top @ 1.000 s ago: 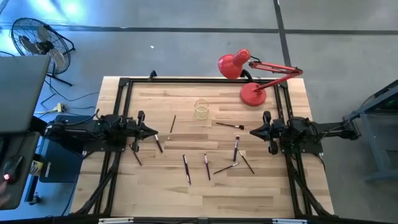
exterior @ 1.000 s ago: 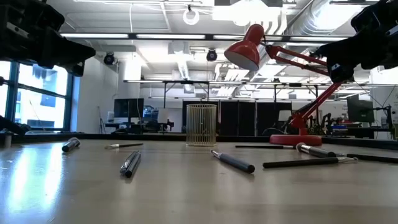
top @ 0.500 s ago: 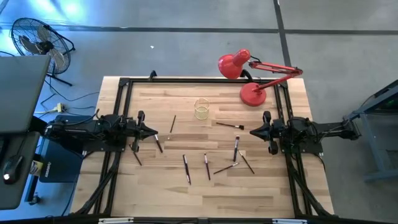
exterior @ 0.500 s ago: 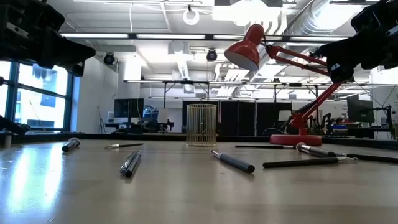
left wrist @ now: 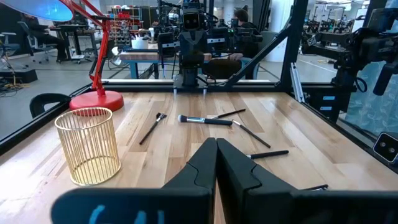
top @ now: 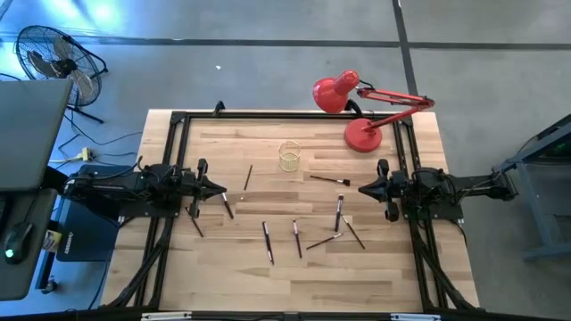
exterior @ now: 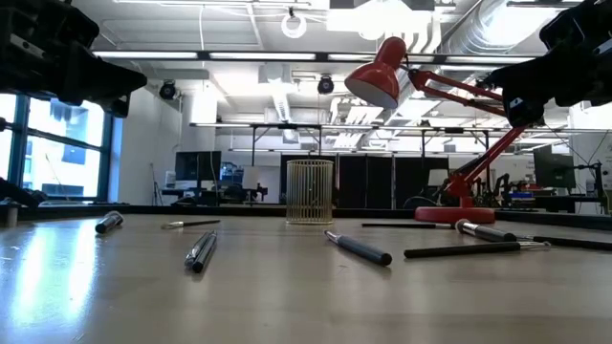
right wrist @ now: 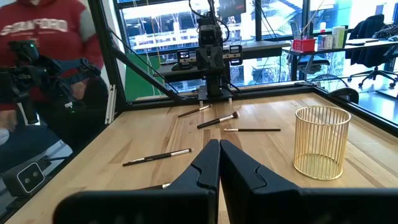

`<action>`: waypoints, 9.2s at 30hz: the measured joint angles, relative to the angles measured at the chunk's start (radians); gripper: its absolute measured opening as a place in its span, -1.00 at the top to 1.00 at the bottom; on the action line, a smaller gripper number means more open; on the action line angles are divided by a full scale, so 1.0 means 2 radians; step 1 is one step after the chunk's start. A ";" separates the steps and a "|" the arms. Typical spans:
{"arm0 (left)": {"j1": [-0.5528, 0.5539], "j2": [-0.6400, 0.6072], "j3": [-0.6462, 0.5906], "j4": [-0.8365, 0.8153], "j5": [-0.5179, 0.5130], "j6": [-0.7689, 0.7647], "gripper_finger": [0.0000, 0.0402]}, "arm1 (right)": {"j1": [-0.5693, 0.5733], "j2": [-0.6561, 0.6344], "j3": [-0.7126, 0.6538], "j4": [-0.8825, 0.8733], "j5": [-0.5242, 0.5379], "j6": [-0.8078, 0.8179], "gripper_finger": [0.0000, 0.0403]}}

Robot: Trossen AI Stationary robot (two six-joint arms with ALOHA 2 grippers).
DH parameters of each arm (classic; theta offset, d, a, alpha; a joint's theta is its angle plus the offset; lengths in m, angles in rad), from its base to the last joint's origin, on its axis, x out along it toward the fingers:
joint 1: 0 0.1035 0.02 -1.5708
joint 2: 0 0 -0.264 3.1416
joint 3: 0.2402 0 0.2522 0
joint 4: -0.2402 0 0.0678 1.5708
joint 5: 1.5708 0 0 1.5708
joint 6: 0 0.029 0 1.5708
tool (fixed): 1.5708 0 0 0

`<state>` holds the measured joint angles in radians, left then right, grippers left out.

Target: Pick & Place Makeup Brushes

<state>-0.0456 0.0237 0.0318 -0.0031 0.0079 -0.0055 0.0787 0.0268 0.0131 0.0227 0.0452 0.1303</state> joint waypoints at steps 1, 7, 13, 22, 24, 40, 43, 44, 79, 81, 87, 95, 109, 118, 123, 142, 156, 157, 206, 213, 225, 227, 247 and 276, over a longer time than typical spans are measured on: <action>0.000 0.000 0.000 0.000 0.000 0.000 0.99 | 0.000 0.000 0.000 0.000 0.000 0.000 0.98; 0.000 0.000 0.000 0.000 0.000 0.000 0.99 | 0.000 0.000 0.000 0.000 0.000 0.000 0.98; 0.000 0.000 0.000 0.000 0.000 0.000 0.99 | 0.000 0.000 0.000 0.000 0.000 0.000 0.98; 0.000 0.000 0.000 0.001 0.000 0.000 0.99 | 0.000 0.000 0.000 0.000 0.000 0.000 0.98; 0.000 0.000 0.000 0.000 0.000 0.000 0.99 | 0.000 0.000 0.000 0.000 0.000 0.000 0.98; 0.000 0.000 0.014 0.005 -0.022 -0.012 1.00 | 0.000 0.000 0.000 0.000 0.000 0.000 0.98; 0.000 0.002 0.032 0.005 -0.066 -0.013 1.00 | 0.000 0.000 0.000 0.000 0.000 0.000 0.98; 0.000 0.005 0.039 0.004 -0.082 -0.013 1.00 | 0.000 0.000 0.000 0.000 0.000 0.000 0.98; 0.000 0.510 0.347 -0.020 -0.193 -0.056 1.00 | 0.000 0.000 0.000 0.000 0.000 0.000 0.98; 0.000 0.528 0.374 -0.057 -0.196 -0.105 1.00 | 0.000 0.000 0.000 0.000 0.000 0.000 0.98; 0.000 0.588 0.451 -0.205 -0.236 -0.245 1.00 | 0.000 0.000 0.000 0.000 0.000 0.000 0.98; 0.000 0.635 0.494 -0.360 -0.251 -0.428 0.99 | 0.000 0.000 0.000 0.001 0.000 0.000 0.98; 0.000 0.725 0.494 -0.444 -0.163 -0.586 0.56 | 0.000 0.000 0.000 0.002 0.000 0.000 0.98; 0.025 0.801 0.493 -0.437 -0.059 -0.598 0.44 | 0.000 0.000 0.000 0.002 0.000 0.000 0.98; 0.036 0.824 0.493 -0.414 -0.047 -0.573 0.44 | 0.000 0.000 0.000 0.002 0.000 0.000 0.98; 0.040 0.853 0.493 -0.406 -0.035 -0.558 0.44 | 0.000 0.000 0.000 0.003 0.000 0.000 0.98; 0.040 0.877 0.495 -0.392 -0.013 -0.558 0.70 | 0.000 0.003 0.000 0.003 0.000 0.000 0.98; 0.040 0.877 0.495 -0.391 -0.010 -0.558 0.76 | 0.000 0.003 0.000 0.004 0.000 0.000 0.98; -0.055 0.880 0.679 -0.472 0.155 -0.467 1.00 | 0.000 0.003 0.000 0.009 0.000 0.000 0.98; -0.026 0.880 0.679 -0.435 0.160 -0.473 1.00 | 0.000 0.008 0.000 0.007 0.008 -0.007 0.99; 0.022 0.880 0.679 -0.453 0.110 -0.352 1.00 | 0.070 0.263 0.099 -0.021 0.172 -0.086 1.00; 0.030 0.880 0.677 -0.457 0.106 -0.333 1.00 | 0.083 0.334 0.142 -0.043 0.205 -0.101 1.00; 0.089 0.880 0.659 -0.434 0.148 -0.260 1.00 | 0.105 0.863 0.536 -0.088 0.345 -0.277 1.00; 0.088 0.880 0.659 -0.404 0.273 -0.248 1.00 | 0.111 0.930 0.607 -0.161 0.365 -0.278 0.61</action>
<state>0.1307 1.7832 1.3491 -0.8102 0.5532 -0.5022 0.3012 1.8858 1.2278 -0.2984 0.7760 -0.4255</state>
